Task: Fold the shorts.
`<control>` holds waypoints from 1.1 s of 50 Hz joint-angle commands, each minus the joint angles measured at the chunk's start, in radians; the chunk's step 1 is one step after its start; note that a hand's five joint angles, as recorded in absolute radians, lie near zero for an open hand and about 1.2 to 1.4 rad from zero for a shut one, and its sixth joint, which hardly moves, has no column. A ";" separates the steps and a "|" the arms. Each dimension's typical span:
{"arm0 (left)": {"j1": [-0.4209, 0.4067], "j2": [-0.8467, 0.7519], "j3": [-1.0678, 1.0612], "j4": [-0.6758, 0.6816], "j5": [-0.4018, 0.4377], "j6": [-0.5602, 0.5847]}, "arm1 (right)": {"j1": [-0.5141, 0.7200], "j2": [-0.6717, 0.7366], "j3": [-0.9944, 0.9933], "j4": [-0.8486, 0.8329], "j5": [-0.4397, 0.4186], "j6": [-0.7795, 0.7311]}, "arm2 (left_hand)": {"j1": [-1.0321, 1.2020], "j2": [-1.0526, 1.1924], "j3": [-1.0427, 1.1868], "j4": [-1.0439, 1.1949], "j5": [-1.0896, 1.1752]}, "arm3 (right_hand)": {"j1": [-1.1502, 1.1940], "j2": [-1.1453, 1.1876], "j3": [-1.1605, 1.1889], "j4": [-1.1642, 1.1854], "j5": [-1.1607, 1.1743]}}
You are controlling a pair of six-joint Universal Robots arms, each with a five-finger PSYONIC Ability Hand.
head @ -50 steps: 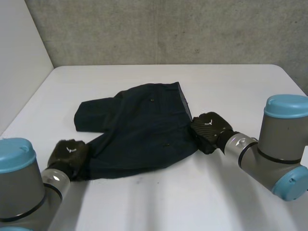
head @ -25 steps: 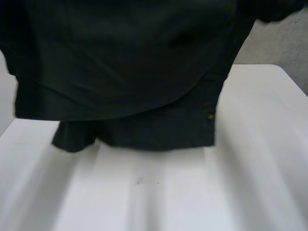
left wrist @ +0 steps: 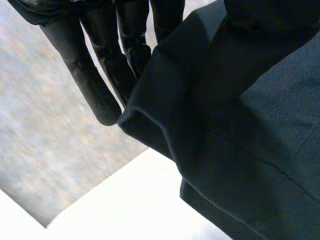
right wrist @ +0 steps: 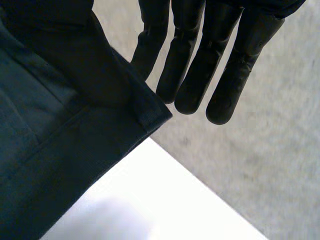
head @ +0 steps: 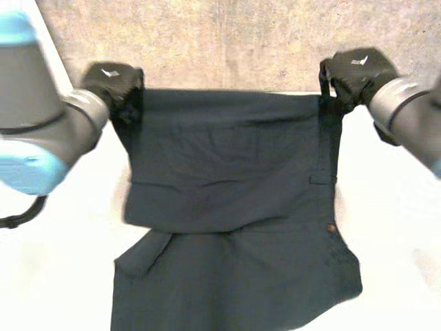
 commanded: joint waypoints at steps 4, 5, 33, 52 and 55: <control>-0.012 -0.437 0.522 0.173 -0.009 0.002 | 0.014 0.295 -0.126 -0.461 0.132 -0.017 | -0.394 -0.479 -0.466 -0.475 -0.451 | 0.429 0.197 0.192 0.182 0.213; -0.012 -0.448 0.542 0.198 -0.015 0.000 | 0.014 0.308 -0.131 -0.496 0.135 -0.019 | -0.536 -0.621 -0.608 -0.617 -0.592 | 0.115 -0.118 -0.122 -0.132 -0.102; -0.171 0.347 -0.735 0.244 -0.119 -0.008 | -0.108 -0.171 0.561 -0.009 -0.233 -0.160 | -0.728 -0.813 -0.800 -0.809 -0.785 | -0.582 -0.814 -0.819 -0.828 -0.798; -0.250 0.422 -1.118 0.296 -0.032 -0.011 | -0.252 -0.140 0.872 -0.291 -0.388 -0.315 | -0.566 -0.651 -0.638 -0.647 -0.623 | -0.264 -0.496 -0.501 -0.511 -0.481; -0.242 0.395 -1.112 0.342 -0.038 -0.009 | -0.251 -0.111 0.865 -0.317 -0.387 -0.315 | -0.602 -0.687 -0.674 -0.682 -0.658 | -0.267 -0.499 -0.504 -0.514 -0.484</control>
